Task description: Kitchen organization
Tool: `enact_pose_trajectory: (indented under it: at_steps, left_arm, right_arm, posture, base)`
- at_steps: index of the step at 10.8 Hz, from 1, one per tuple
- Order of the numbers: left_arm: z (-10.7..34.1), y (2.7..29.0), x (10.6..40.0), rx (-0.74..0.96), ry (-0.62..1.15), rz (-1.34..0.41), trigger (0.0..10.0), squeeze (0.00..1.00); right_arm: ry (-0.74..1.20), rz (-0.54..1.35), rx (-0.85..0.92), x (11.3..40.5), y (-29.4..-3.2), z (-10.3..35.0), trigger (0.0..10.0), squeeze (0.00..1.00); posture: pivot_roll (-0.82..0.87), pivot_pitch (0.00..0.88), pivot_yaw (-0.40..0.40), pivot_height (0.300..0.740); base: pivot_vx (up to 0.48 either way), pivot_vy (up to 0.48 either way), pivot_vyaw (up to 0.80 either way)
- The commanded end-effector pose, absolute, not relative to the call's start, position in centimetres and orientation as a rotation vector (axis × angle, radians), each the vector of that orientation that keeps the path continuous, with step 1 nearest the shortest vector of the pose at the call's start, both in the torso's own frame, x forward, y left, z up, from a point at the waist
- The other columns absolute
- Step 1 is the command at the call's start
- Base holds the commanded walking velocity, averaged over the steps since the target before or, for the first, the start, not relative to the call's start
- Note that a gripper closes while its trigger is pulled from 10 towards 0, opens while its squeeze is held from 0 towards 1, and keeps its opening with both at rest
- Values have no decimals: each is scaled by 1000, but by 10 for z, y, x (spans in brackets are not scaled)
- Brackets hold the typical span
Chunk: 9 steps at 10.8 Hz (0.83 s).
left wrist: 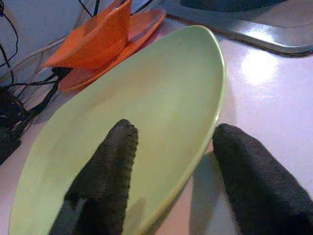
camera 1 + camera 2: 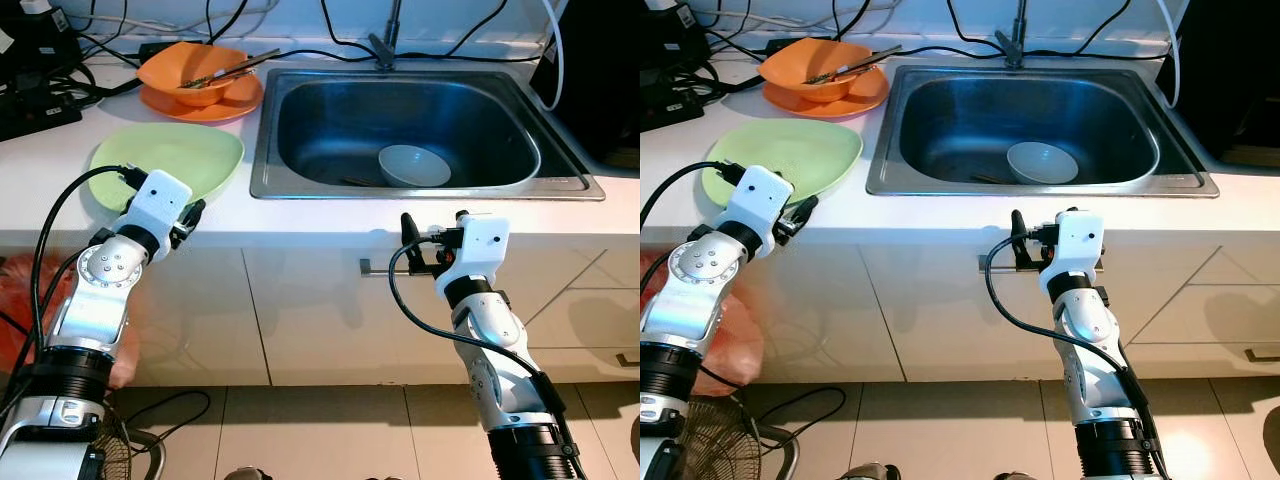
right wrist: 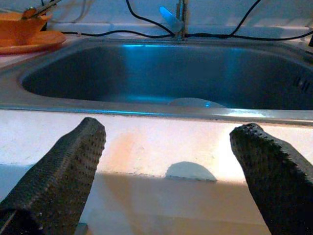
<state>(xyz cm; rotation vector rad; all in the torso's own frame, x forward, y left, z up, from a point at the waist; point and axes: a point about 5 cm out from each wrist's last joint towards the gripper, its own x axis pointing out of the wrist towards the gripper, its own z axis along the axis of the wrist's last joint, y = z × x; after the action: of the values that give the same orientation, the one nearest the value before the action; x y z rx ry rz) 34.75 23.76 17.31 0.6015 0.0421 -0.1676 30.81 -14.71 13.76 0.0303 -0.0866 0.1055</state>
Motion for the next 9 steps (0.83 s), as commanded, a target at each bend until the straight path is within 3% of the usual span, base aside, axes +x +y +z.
enact_pose_trajectory:
  at_steps: [1,6,9]
  left_arm:
    - [167,242,347,595,77,-169,0,0]
    - [166,240,346,594,63,-173,0,0]
    - [166,239,346,590,58,-181,0,0]
  right_arm:
    - [-92,106,34,308,-150,140,10000,1000]
    - [-86,141,48,307,-147,140,10000,1000]
    - [-78,302,92,303,-129,143,10000,1000]
  posture:
    - [86,92,4,740]
    - [83,91,1,740]
    - [84,92,2,740]
  base:
    - [0,0,0]
    - [0,0,0]
    - [0,0,0]
